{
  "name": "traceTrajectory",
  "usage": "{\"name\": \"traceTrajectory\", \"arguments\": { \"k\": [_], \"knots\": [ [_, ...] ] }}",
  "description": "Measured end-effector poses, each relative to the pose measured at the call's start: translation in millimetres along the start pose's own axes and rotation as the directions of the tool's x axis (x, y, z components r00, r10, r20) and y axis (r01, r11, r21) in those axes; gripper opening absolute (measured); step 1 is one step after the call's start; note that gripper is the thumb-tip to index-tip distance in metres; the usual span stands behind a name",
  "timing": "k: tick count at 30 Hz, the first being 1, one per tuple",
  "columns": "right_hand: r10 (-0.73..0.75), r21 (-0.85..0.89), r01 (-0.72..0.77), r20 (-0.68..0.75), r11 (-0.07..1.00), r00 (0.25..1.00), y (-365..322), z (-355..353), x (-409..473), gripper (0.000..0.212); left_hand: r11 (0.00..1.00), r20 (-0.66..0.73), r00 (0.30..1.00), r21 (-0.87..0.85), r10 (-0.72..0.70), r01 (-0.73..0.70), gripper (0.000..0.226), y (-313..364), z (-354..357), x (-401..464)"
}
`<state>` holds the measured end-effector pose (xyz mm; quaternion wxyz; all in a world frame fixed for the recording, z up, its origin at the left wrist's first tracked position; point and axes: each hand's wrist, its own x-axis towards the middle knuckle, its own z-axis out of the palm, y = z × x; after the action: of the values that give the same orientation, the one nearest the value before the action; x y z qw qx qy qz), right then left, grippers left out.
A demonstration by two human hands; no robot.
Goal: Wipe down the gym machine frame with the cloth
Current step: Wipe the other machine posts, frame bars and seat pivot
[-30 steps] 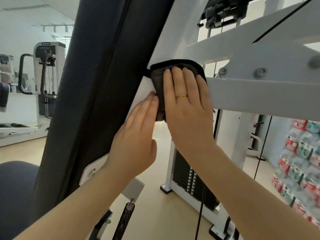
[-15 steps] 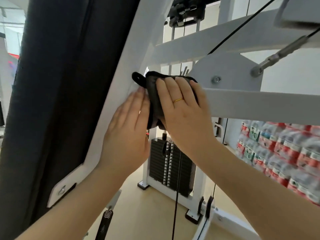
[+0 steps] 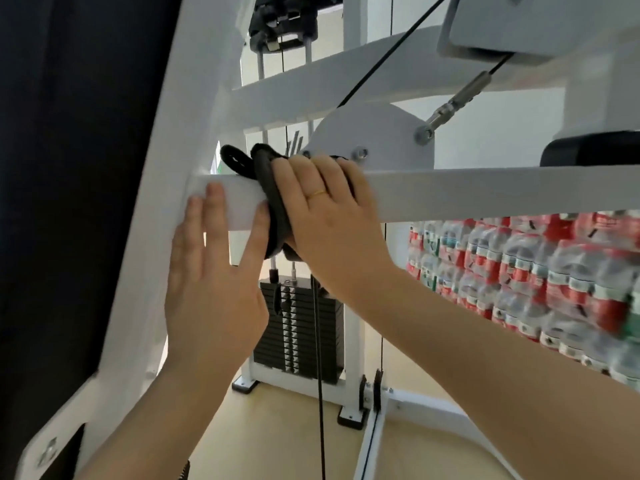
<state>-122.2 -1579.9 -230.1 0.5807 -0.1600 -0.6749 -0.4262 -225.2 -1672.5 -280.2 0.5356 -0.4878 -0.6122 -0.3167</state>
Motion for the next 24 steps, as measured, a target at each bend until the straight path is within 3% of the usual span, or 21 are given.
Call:
{"name": "traceTrajectory", "arguments": {
  "k": [3, 7, 10, 12, 16, 19, 24],
  "knots": [
    [-0.057, 0.0, 0.057, 0.082, 0.998, 0.995, 27.3, -12.6, -8.9, 0.056, 1.0, 0.023, 1.0, -0.028, -0.014, 0.015, 0.086, 1.7, -1.5, -0.3],
    [0.072, -0.111, -0.054, 0.167, 0.992, 0.983, 82.0, -30.1, -40.4, 0.062, 0.998, 0.028, 0.999, -0.059, -0.029, 0.031, 0.083, 3.0, -2.3, -1.6],
    [0.142, -0.155, -0.118, 0.154, 0.981, 0.978, 92.1, -34.9, -45.1, 0.064, 0.995, 0.036, 0.998, -0.084, -0.053, 0.056, 0.09, 9.8, 0.4, 0.1],
    [0.109, -0.136, -0.091, 0.135, 0.987, 0.985, 69.8, -24.5, -33.9, 0.064, 0.991, 0.04, 0.997, -0.119, -0.06, 0.064, 0.091, 16.1, 1.9, 0.7],
    [0.04, -0.036, -0.04, -0.003, 0.999, 0.999, 28.1, -4.0, -16.1, 0.044, 0.983, 0.038, 0.996, -0.164, -0.077, 0.083, 0.091, 34.3, 3.4, 3.0],
    [-0.018, 0.056, 0.016, 0.035, 0.998, 0.999, 54.8, -11.4, -24.7, 0.046, 0.986, 0.038, 0.999, -0.167, -0.006, 0.012, 0.091, 51.1, 2.4, 5.3],
    [0.027, -0.045, -0.023, 0.107, 0.999, 0.994, 132.4, -31.1, -60.9, 0.056, 0.985, 0.022, 0.996, -0.149, 0.09, -0.085, 0.091, 89.7, 5.9, 19.7]
  ]
}}
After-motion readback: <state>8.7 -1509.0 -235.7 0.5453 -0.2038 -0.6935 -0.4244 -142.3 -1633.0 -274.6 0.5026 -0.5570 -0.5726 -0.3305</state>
